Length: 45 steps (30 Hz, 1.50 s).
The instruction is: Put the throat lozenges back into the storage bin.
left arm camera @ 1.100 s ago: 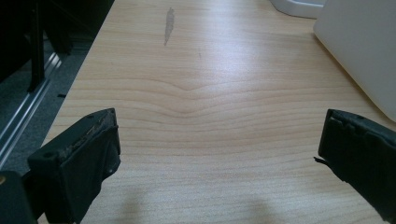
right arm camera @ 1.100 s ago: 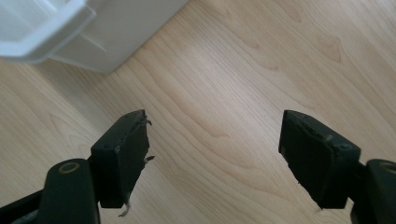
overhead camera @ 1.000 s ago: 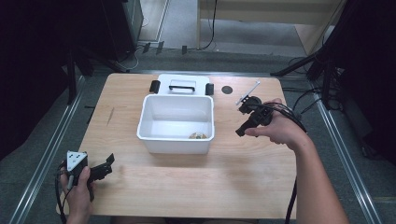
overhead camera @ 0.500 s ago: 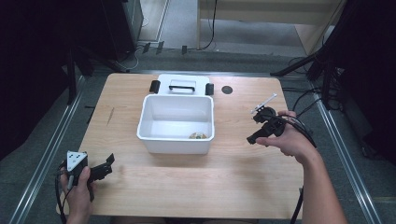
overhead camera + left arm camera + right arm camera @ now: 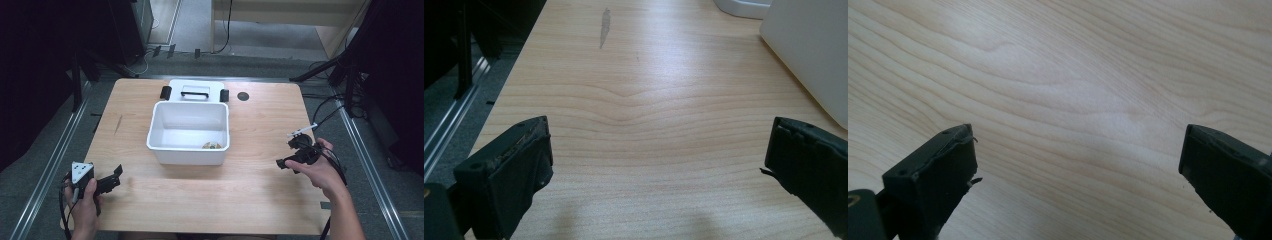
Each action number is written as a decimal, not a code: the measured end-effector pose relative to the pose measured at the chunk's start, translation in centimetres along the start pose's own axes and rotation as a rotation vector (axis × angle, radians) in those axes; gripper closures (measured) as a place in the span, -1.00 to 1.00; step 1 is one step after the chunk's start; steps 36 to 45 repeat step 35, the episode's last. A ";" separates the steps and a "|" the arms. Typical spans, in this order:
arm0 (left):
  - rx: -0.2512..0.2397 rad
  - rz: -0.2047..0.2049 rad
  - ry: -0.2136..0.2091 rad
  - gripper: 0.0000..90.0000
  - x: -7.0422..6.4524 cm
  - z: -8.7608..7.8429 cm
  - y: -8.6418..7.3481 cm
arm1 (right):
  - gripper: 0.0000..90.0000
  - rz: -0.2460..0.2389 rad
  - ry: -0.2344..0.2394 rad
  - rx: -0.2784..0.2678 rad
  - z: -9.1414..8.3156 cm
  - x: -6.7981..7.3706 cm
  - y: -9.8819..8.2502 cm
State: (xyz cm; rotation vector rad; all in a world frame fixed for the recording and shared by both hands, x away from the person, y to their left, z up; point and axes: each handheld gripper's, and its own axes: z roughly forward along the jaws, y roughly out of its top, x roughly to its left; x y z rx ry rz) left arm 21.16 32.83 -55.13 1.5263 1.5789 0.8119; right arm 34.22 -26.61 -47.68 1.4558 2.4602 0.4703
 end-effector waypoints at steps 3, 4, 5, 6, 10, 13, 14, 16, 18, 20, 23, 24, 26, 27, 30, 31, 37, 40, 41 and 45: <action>0.000 0.000 0.000 -1.00 0.0 0.0 0.0 | -0.98 0.025 -0.010 -0.040 0.7 -0.3 -1.8; 0.000 0.000 0.000 -1.00 0.0 0.0 0.0 | -0.98 0.030 -0.012 -0.056 0.8 -0.5 -2.2; 0.000 -0.001 -0.001 -1.00 0.0 0.0 0.0 | -0.98 0.057 -0.024 -0.082 0.9 -0.7 -2.9; 0.000 -0.001 -0.001 -1.00 0.0 0.0 0.0 | -0.98 0.072 -0.027 -0.101 1.1 -0.8 -3.3; 0.002 -0.004 -0.002 -1.00 0.0 0.0 0.0 | -0.98 0.158 -0.051 -0.198 1.5 -1.5 -5.7; 0.002 -0.004 -0.002 -1.00 0.0 0.0 0.0 | -0.98 0.210 -0.073 -0.300 1.5 -1.7 -7.7; 0.002 -0.004 -0.002 -1.00 0.0 0.0 0.0 | -0.98 0.220 -0.078 -0.331 1.4 -1.8 -8.3; 0.002 -0.004 -0.002 -1.00 0.0 0.0 0.0 | -0.98 0.241 -0.083 -0.385 1.4 -1.8 -9.3; 0.002 -0.006 -0.003 -1.00 0.0 0.0 0.0 | -0.98 0.251 -0.086 -0.421 1.3 -1.7 -10.2; 0.001 -0.011 -0.006 -1.00 0.1 0.0 0.0 | -0.98 0.250 -0.087 -0.460 1.2 -1.5 -11.1; 0.002 -0.022 -0.010 -1.00 0.2 0.0 0.0 | -0.97 0.257 -0.101 -0.498 1.1 -1.1 -12.3; 0.000 -0.026 -0.010 -1.00 0.2 0.0 0.0 | -0.96 0.258 -0.107 -0.507 1.1 -1.2 -12.7; 0.002 -0.030 -0.013 -1.00 0.3 0.0 0.0 | -0.96 0.290 -0.110 -0.525 1.2 -1.3 -13.6; 0.003 -0.030 -0.013 -1.00 0.3 0.0 0.0 | -0.96 0.304 -0.109 -0.533 1.3 -1.4 -14.0; 0.005 -0.028 -0.012 -1.00 0.2 0.0 0.0 | -0.94 0.333 -0.085 -0.557 1.0 -1.7 -14.8; 0.006 -0.027 -0.012 -1.00 0.2 0.0 0.0 | -0.92 0.328 -0.090 -0.564 0.8 -1.7 -15.0; 0.012 -0.022 -0.009 -1.00 0.2 0.1 0.0 | -0.92 0.360 -0.061 -0.581 0.6 -2.0 -15.8; 0.012 -0.022 -0.009 -1.00 0.2 0.1 0.0 | -0.92 0.360 -0.061 -0.581 0.6 -2.0 -15.8; 0.012 -0.022 -0.009 -1.00 0.2 0.1 0.0 | -0.92 0.360 -0.061 -0.581 0.6 -2.0 -15.8; 0.012 -0.022 -0.009 -1.00 0.2 0.1 0.0 | -0.92 0.360 -0.061 -0.581 0.6 -2.0 -15.8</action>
